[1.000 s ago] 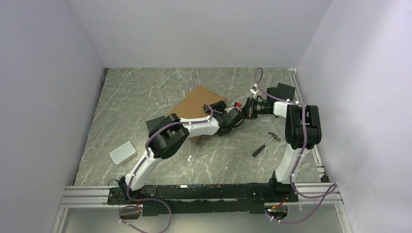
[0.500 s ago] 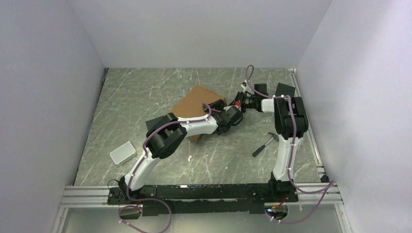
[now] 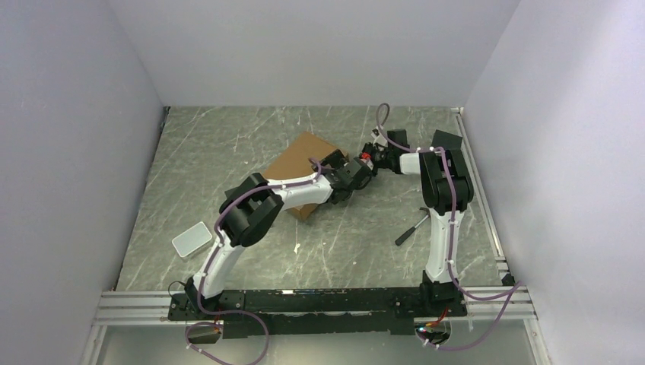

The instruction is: Fold the paper box

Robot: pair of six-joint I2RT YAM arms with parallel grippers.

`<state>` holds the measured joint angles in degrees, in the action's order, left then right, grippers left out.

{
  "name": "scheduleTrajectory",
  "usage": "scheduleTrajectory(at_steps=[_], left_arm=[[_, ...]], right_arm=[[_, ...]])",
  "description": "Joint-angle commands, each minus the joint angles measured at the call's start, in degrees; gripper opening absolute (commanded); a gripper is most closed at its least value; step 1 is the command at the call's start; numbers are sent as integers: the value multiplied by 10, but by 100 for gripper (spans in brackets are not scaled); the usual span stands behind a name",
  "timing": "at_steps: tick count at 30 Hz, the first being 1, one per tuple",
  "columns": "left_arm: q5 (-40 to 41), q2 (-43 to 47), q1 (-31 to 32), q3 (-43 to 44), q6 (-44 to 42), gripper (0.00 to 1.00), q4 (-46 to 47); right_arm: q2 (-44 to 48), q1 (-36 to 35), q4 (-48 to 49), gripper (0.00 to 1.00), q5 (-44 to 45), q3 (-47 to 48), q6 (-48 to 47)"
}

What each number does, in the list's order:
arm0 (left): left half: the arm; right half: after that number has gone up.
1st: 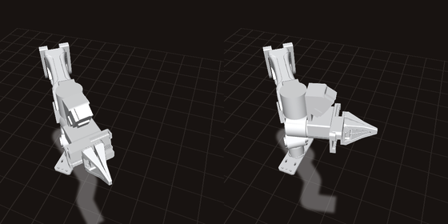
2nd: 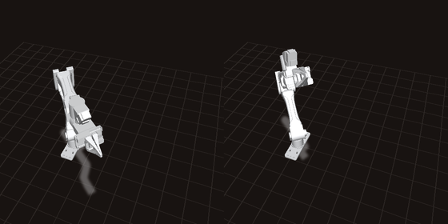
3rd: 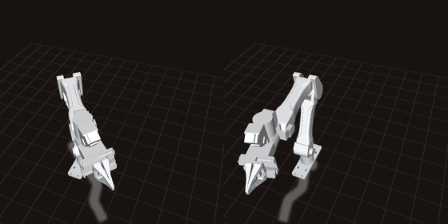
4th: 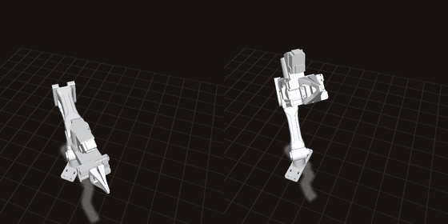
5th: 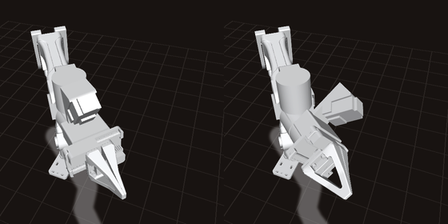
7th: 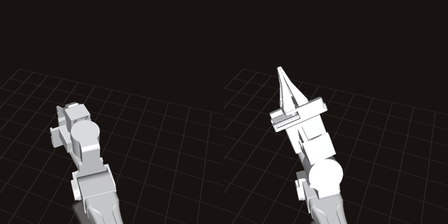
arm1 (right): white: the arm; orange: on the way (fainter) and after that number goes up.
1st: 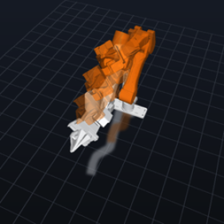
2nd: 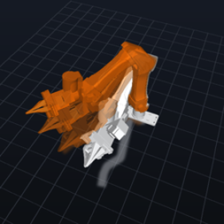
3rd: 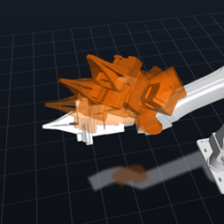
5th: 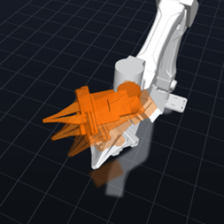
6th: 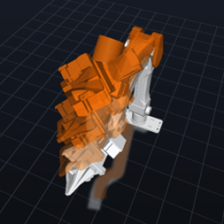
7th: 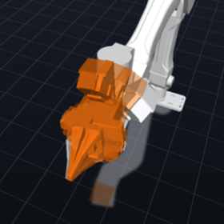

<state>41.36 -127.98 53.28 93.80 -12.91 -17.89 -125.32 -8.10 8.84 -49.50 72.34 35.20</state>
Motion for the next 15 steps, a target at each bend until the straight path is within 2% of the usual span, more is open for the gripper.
scheduleTrajectory(at_steps=[1,9,15], left_arm=[[-188,19,10,-30,54,100,-41],[-281,61,10,-65,58,100,-59],[-351,139,6,-98,84,100,-61]], right_arm=[[1,-13,17,5,13,32,14],[2,-15,4,5,6,37,0],[4,-14,-31,6,3,46,-35]])
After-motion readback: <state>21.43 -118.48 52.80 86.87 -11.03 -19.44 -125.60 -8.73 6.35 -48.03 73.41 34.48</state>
